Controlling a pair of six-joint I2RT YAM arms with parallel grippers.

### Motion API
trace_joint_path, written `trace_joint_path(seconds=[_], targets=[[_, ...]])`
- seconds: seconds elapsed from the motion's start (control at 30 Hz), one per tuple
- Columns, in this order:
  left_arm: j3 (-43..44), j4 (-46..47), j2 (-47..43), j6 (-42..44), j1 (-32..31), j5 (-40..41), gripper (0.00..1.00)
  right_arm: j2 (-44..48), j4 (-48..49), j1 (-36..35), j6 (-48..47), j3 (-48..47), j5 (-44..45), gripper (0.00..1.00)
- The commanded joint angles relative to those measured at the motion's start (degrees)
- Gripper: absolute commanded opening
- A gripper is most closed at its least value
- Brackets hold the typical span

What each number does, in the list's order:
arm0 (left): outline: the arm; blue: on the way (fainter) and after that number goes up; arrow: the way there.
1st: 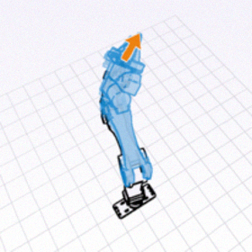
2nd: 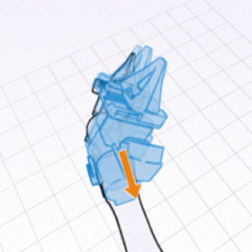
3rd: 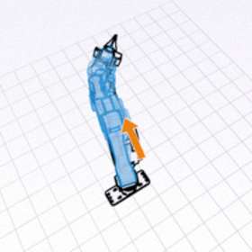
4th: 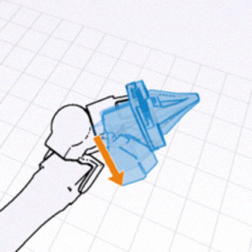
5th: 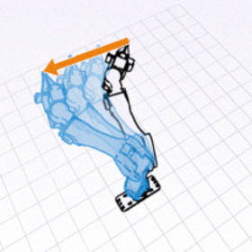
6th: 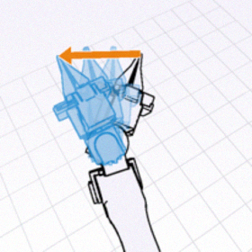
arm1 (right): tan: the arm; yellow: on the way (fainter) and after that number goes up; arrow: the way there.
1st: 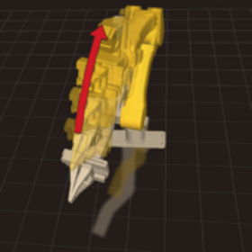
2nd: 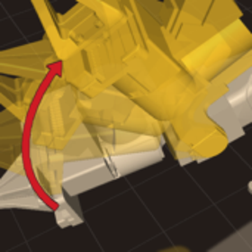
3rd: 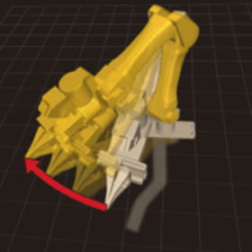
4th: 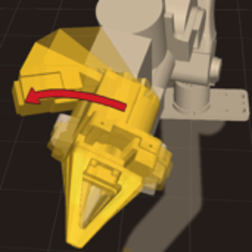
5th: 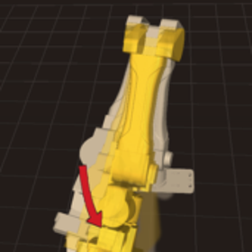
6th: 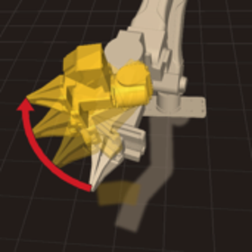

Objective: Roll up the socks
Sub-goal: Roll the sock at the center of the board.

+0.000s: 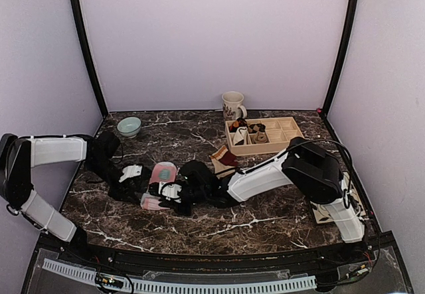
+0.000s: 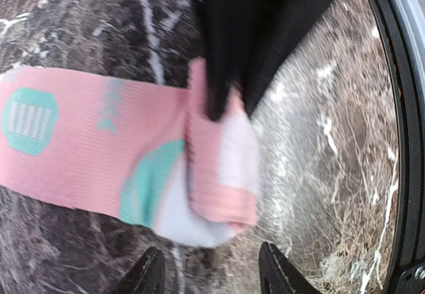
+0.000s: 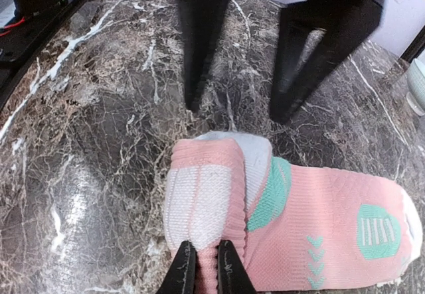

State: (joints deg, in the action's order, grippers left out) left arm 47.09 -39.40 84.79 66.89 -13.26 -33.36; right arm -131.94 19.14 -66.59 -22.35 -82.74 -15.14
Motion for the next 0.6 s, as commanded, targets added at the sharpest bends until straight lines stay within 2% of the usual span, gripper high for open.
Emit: trace_joint_path(seconds=[0.0, 0.13, 0.27, 0.37, 0.57], targets=[[-7.08, 5.20, -6.61, 7.51, -0.75, 1.24, 0.52, -4.16, -9.71, 1.97, 9.79, 0.71, -4.45, 0.04], [-9.98, 9.73, -11.33, 8.89, -5.46, 1.61, 0.52, -5.54, -12.76, 3.17, 12.24, -2.02, -7.72, 0.02], [-14.64, 19.51, -13.91, 10.08, -11.85, 7.05, 0.52, -8.11, -18.14, 4.33, 15.79, -6.77, -10.87, 0.00], [-17.18, 24.20, -14.52, 12.53, -13.62, 10.22, 0.52, -9.36, -19.95, 5.67, 18.84, -8.98, -12.93, 0.00], [-17.36, 23.18, -16.81, 12.10, -15.63, 8.96, 0.53, -14.20, -26.20, 8.68, 27.28, -17.34, -16.87, 0.00]])
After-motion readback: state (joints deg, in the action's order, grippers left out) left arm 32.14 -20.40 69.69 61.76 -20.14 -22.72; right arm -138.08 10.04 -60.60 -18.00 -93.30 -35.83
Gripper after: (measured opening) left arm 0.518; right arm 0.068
